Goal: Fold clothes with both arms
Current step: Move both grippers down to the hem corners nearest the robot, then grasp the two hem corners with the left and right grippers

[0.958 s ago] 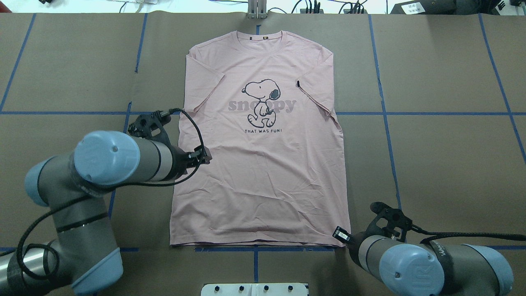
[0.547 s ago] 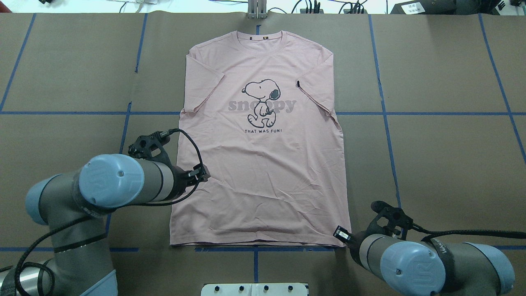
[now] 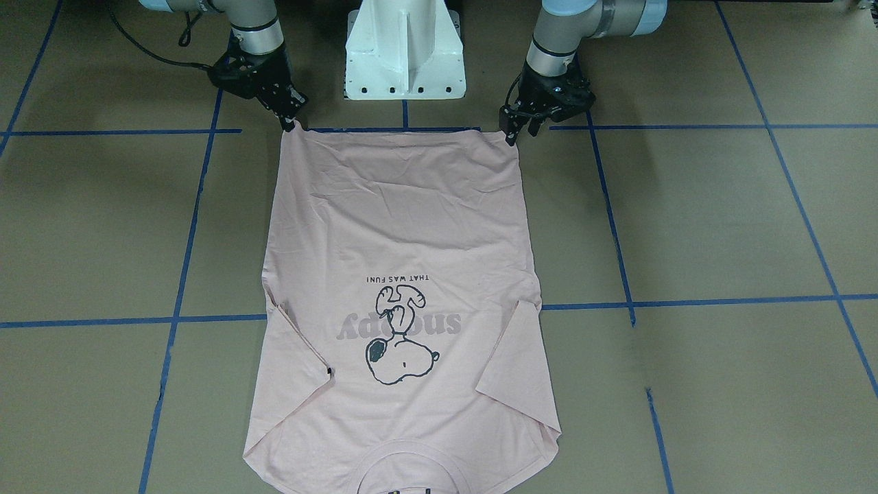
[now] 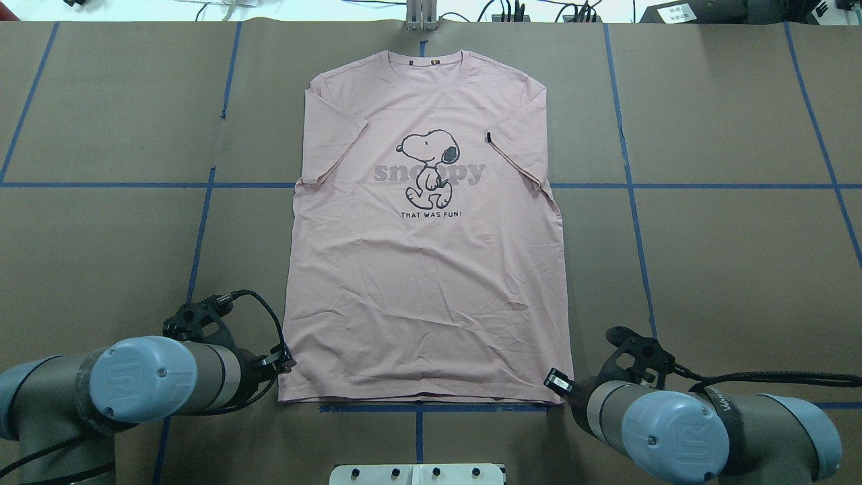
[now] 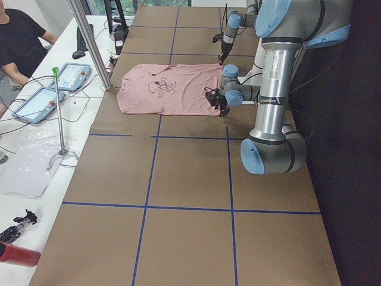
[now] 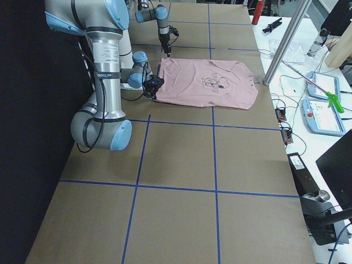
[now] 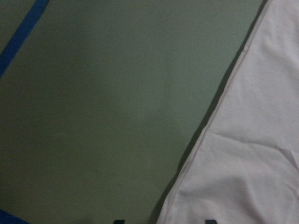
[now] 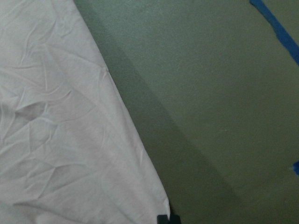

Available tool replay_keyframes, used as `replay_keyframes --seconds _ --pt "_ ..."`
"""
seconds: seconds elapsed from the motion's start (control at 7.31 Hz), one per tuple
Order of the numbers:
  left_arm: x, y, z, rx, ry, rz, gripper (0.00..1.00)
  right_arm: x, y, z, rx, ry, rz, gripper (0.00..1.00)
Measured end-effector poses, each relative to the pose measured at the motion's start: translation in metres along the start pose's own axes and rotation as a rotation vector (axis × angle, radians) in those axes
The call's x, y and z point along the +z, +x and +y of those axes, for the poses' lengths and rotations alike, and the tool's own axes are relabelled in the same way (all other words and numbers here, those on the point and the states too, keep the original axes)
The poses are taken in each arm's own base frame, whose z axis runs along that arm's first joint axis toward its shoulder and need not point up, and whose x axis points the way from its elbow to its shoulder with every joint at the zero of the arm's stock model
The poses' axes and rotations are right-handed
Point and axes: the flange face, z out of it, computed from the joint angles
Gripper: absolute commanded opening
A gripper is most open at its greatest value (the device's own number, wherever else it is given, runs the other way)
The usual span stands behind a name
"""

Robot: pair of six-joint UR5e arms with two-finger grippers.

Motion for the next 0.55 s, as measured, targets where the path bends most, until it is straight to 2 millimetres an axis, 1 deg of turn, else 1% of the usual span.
replay_keyframes --seconds 0.27,0.55 --pt "0.0040 -0.0024 0.0109 0.013 -0.014 -0.009 0.60 -0.0005 -0.0004 0.0003 0.000 -0.001 -0.001 0.00" --pt "0.0048 0.0013 0.0166 0.018 -0.021 -0.005 0.53 -0.0003 -0.0004 0.0003 0.000 -0.002 -0.001 0.00"
